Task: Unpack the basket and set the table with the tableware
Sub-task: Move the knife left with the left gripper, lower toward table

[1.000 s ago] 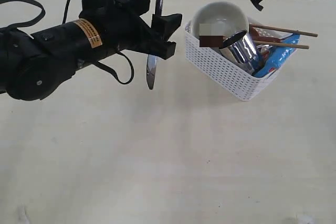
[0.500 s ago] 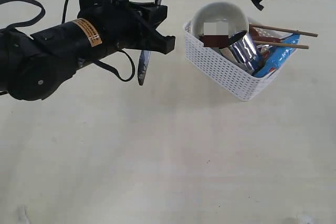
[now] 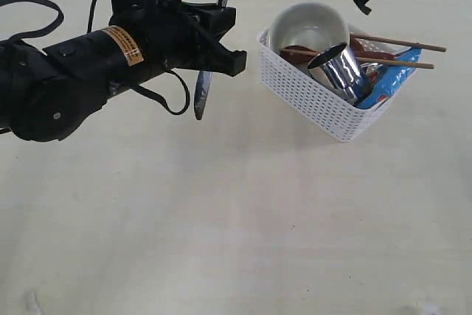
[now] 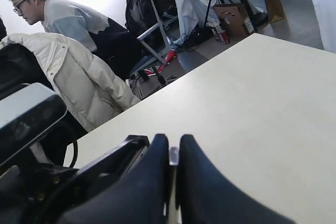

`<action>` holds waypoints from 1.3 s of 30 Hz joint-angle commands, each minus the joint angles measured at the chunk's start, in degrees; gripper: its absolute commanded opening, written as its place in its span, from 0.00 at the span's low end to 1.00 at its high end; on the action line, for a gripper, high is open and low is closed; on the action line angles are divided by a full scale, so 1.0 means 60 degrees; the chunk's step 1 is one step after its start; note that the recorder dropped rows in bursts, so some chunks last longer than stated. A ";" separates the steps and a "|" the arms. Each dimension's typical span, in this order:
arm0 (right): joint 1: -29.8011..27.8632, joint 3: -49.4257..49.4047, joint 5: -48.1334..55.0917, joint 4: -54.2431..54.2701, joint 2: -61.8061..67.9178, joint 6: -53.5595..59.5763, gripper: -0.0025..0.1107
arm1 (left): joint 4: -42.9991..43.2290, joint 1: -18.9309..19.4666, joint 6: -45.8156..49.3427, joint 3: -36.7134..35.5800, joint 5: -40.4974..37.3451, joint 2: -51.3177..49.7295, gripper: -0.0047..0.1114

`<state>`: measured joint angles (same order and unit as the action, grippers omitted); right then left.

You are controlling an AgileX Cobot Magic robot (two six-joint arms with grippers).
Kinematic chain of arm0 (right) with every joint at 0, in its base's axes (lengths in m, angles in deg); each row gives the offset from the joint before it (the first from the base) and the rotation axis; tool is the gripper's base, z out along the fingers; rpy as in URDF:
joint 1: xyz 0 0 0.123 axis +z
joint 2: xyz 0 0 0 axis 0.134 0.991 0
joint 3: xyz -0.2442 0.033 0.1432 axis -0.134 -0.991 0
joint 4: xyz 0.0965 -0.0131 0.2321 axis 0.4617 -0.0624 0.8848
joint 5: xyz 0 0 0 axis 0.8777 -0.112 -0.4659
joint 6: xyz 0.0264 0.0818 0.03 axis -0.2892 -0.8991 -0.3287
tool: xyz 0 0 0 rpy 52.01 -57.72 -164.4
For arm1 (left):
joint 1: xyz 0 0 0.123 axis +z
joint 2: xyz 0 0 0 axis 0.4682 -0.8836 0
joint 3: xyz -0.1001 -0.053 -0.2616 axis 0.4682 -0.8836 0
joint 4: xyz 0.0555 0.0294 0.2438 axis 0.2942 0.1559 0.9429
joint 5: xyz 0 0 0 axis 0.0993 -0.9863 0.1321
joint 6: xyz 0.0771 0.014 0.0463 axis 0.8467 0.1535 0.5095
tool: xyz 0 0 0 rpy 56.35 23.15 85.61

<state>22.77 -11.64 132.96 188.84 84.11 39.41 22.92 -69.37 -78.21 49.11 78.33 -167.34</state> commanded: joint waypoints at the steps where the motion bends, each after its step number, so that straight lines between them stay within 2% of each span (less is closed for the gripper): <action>1: -0.0023 0.0036 0.0522 0.0121 -0.0060 -0.0063 0.15 | 0.0074 -0.0038 -0.0037 0.0027 -0.0160 -0.0019 0.04; 3: -0.0023 0.0036 0.0481 0.0121 -0.0060 -0.0063 0.36 | 0.0074 -0.0038 -0.0037 0.0027 -0.0219 -0.0019 0.04; 4: -0.0023 0.0036 0.0411 0.0121 -0.0060 -0.0063 0.44 | 0.0074 -0.0038 -0.0037 0.0027 -0.0219 -0.0019 0.04; 5: -0.0023 0.0075 0.0281 0.0121 -0.0060 -0.0063 0.46 | 0.0074 -0.0038 -0.0037 0.0027 -0.0266 0.0002 0.04; 9: -0.0070 0.0098 0.0021 0.0121 -0.0060 -0.0247 0.46 | 0.0074 -0.0038 0.0247 0.0027 -0.0958 0.0271 0.04; 13: -0.0701 0.0098 -0.0322 0.0121 -0.0212 -0.0982 0.46 | 0.0074 0.0058 0.0434 0.0052 -0.1878 0.0548 0.04; 17: -0.1543 0.0098 -0.0542 0.0121 -0.0387 -0.1297 0.46 | -0.0044 0.0251 0.0600 0.0448 -0.3737 0.0920 0.04; 20: -0.2174 0.0098 -0.0428 0.0121 -0.0421 -0.1549 0.43 | -0.0044 0.0549 0.0561 0.1067 -0.5685 0.1009 0.04; 25: -0.2681 0.0098 -0.0400 0.0121 -0.0421 -0.2004 0.28 | -0.0044 0.1453 0.0222 0.2105 -0.8149 0.0928 0.04; 27: -0.2681 0.0098 -0.0263 0.0121 -0.0421 -0.2024 0.25 | -0.0028 0.1971 -0.0240 0.2331 -0.8654 0.0928 0.04; 31: -0.2681 0.0098 0.0188 0.0121 -0.0526 -0.2250 0.24 | -0.0002 0.3089 -0.1194 0.2468 -0.9135 0.0882 0.04; 32: -0.2681 0.0098 0.0305 0.0121 -0.0719 -0.2301 0.24 | -0.0002 0.3566 -0.1529 0.2556 -0.9818 0.0716 0.04; 34: -0.2660 0.0098 0.0286 -0.0309 -0.1054 -0.2325 0.24 | -0.0002 0.3835 -0.1631 0.2625 -1.0609 0.0402 0.04; 37: -0.2660 0.0098 0.0192 -0.0785 -0.1382 -0.2436 0.22 | -0.0002 0.3835 -0.1698 0.2625 -1.0725 -0.0097 0.04; 39: -0.2613 0.0098 -0.0091 -0.1366 -0.1688 -0.2454 0.04 | -0.0002 0.3835 -0.1763 0.2625 -1.0725 -0.0652 0.04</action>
<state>7.03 -11.40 133.40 183.72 75.65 24.87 23.00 -46.43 -87.93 64.45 14.32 -168.76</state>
